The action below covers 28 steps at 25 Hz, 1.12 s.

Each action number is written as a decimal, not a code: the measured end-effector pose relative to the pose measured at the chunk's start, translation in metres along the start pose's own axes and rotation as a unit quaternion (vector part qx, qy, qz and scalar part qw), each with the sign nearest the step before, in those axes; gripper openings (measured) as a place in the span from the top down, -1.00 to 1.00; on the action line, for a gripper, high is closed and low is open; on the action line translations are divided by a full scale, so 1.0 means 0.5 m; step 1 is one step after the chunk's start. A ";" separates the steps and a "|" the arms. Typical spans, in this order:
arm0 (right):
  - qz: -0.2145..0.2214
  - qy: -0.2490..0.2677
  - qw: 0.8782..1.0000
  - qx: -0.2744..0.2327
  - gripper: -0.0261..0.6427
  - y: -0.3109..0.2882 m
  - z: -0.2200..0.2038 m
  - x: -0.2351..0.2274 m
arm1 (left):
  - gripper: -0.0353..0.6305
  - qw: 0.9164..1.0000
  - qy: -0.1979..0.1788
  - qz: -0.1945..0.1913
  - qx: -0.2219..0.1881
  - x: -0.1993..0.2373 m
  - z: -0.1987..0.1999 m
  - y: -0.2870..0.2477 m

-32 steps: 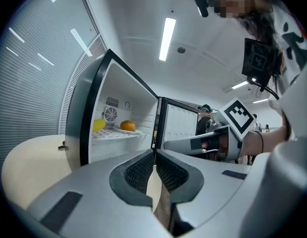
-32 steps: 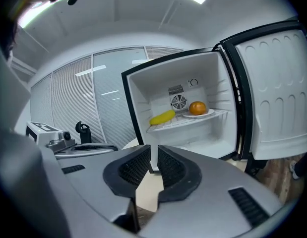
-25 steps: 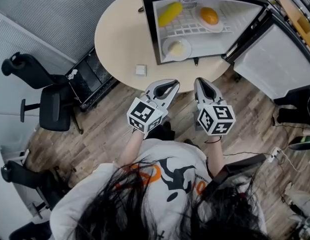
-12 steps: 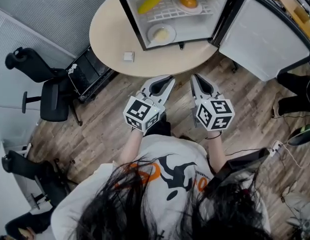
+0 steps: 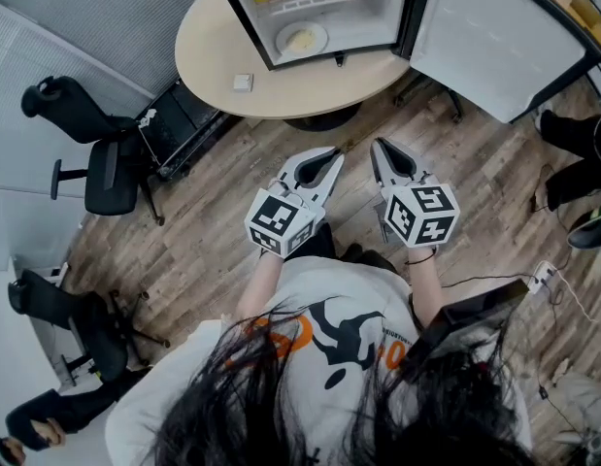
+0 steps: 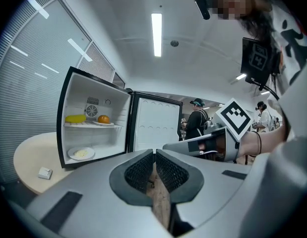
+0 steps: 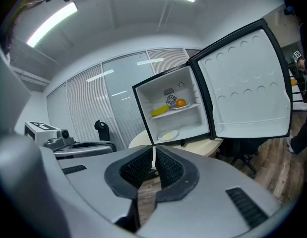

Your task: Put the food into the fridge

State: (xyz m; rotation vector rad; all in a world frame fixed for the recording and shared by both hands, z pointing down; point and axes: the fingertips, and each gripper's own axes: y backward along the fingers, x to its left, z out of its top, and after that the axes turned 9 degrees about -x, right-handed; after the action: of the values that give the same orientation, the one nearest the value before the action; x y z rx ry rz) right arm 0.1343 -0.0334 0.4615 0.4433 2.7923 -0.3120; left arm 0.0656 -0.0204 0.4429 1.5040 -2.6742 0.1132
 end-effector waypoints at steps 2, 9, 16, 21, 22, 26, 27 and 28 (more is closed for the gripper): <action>0.003 -0.002 1.000 0.002 0.83 0.017 -0.010 0.006 | 0.85 1.000 0.000 0.004 0.003 -0.014 -0.008 0.015; 0.019 -0.004 1.000 0.007 0.83 0.051 -0.036 0.032 | 0.85 1.000 -0.001 0.019 -0.002 -0.039 -0.013 0.055; 0.033 0.007 0.999 0.011 0.83 0.073 -0.043 0.053 | 0.85 1.000 -0.003 0.027 -0.006 -0.063 -0.016 0.078; 0.043 0.015 0.999 0.018 0.84 0.080 -0.050 0.066 | 0.86 0.999 -0.004 0.036 -0.010 -0.067 -0.014 0.091; 0.045 0.017 0.999 0.020 0.85 0.079 -0.051 0.069 | 0.86 0.999 -0.004 0.038 -0.011 -0.066 -0.013 0.094; 0.046 0.027 0.998 0.029 0.86 0.075 -0.055 0.078 | 0.86 0.999 -0.006 0.041 -0.013 -0.059 -0.008 0.103; 0.047 0.027 0.998 0.029 0.86 0.074 -0.055 0.080 | 0.86 0.999 -0.007 0.041 -0.014 -0.059 -0.007 0.105; 0.047 0.028 0.998 0.029 0.87 0.074 -0.054 0.081 | 0.85 0.999 -0.009 0.040 -0.014 -0.060 -0.006 0.106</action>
State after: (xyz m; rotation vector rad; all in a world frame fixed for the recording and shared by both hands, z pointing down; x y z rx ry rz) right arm 0.1029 0.0189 0.4677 0.6048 2.8106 -0.3641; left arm 0.0359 0.0331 0.4413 1.3959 -2.7381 0.0660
